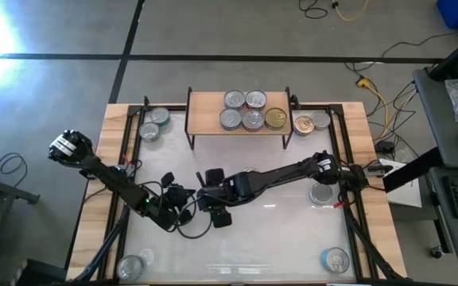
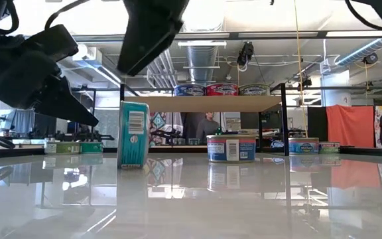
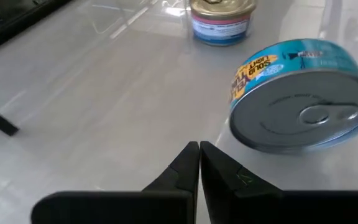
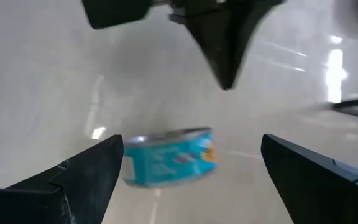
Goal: Stack canned seafood by type on shelf
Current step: Put the bottom middle yellow-blue tuna can on the shelf
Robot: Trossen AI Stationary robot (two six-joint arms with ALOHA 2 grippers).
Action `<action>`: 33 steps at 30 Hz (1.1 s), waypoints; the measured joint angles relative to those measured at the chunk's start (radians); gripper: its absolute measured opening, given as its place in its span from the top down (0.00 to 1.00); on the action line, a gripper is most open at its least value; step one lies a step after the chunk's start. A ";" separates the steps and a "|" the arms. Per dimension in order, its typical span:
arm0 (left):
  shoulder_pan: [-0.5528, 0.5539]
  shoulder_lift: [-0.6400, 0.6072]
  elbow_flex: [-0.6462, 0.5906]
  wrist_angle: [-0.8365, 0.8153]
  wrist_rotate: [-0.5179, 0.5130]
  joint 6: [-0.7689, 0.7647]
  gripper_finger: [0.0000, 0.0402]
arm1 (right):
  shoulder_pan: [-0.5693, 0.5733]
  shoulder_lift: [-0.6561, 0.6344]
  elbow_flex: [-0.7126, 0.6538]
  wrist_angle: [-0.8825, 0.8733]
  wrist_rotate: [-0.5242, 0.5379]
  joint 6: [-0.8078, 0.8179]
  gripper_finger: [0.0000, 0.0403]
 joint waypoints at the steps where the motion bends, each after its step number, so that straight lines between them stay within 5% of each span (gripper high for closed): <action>1: -0.002 0.000 0.003 0.006 0.006 0.000 1.00 | 0.007 -0.001 0.014 -0.027 0.023 0.006 0.07; 10: -0.038 0.007 0.015 0.068 0.024 0.000 1.00 | 0.031 -0.002 0.024 -0.185 0.279 0.132 0.07; 23: -0.025 0.149 0.015 0.277 -0.014 0.010 1.00 | 0.032 0.005 -0.157 -0.020 0.278 0.211 0.07; 33: 0.049 0.260 0.148 0.384 0.106 0.298 1.00 | 0.070 0.005 -0.256 0.197 0.166 0.298 0.07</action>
